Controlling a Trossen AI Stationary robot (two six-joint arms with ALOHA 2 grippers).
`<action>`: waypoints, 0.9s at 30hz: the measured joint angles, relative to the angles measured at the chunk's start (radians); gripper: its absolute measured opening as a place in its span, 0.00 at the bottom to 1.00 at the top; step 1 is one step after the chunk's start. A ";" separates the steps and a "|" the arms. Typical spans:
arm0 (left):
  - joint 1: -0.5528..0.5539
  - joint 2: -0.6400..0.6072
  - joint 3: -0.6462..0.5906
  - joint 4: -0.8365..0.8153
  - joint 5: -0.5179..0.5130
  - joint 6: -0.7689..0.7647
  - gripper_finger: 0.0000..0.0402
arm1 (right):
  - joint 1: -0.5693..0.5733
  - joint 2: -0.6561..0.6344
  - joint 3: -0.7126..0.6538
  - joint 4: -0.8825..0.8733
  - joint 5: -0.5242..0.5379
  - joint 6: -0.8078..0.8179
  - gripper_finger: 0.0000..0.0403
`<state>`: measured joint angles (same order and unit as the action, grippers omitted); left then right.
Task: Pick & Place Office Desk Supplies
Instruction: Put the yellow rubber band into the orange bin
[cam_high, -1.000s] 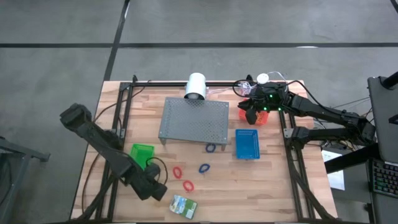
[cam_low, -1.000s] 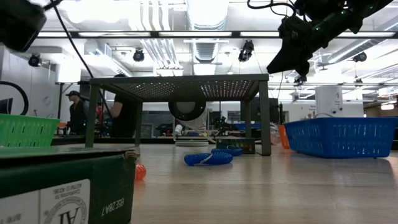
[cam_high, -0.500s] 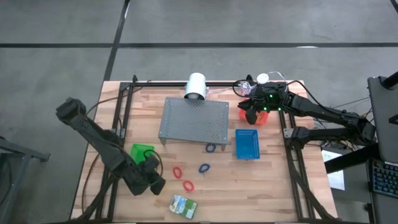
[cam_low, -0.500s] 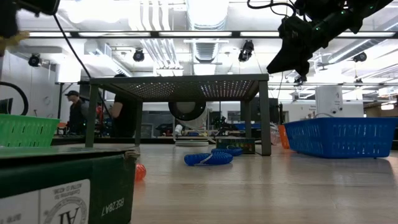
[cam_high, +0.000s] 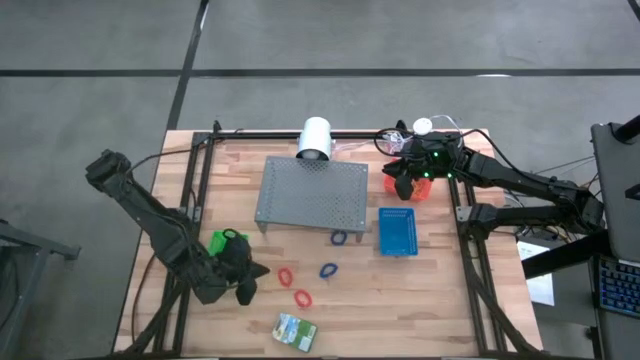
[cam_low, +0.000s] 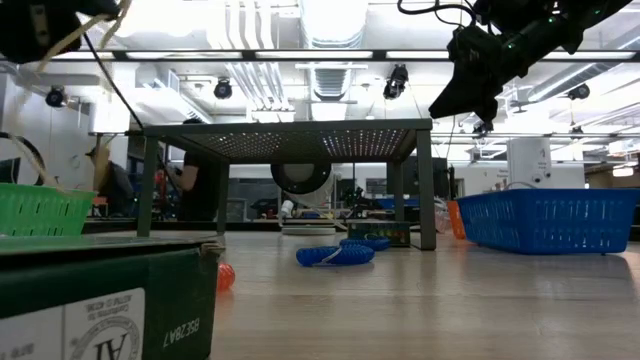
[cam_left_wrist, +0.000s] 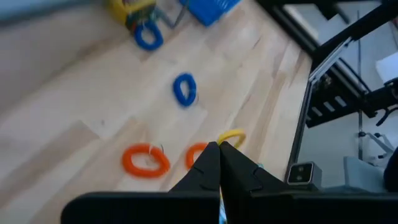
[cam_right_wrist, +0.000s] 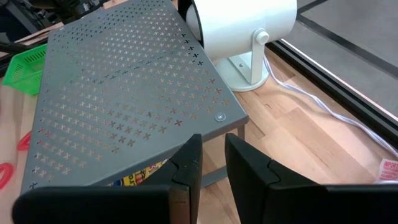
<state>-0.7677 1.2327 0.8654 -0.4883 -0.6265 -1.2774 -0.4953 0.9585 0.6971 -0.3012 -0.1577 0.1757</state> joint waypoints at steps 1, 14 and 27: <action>0.001 -0.010 0.000 0.000 -0.014 0.021 0.00 | 0.000 0.000 0.000 0.000 0.000 0.000 0.17; 0.034 -0.150 0.000 0.082 -0.167 0.454 0.00 | 0.000 0.000 0.000 0.000 0.000 0.000 0.17; 0.239 -0.256 0.000 0.275 -0.242 0.968 0.00 | 0.000 0.000 0.000 0.000 0.000 0.051 0.17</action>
<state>-0.5285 0.9762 0.8654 -0.2131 -0.8681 -0.3092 -0.4950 0.9585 0.6971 -0.3016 -0.1577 0.2269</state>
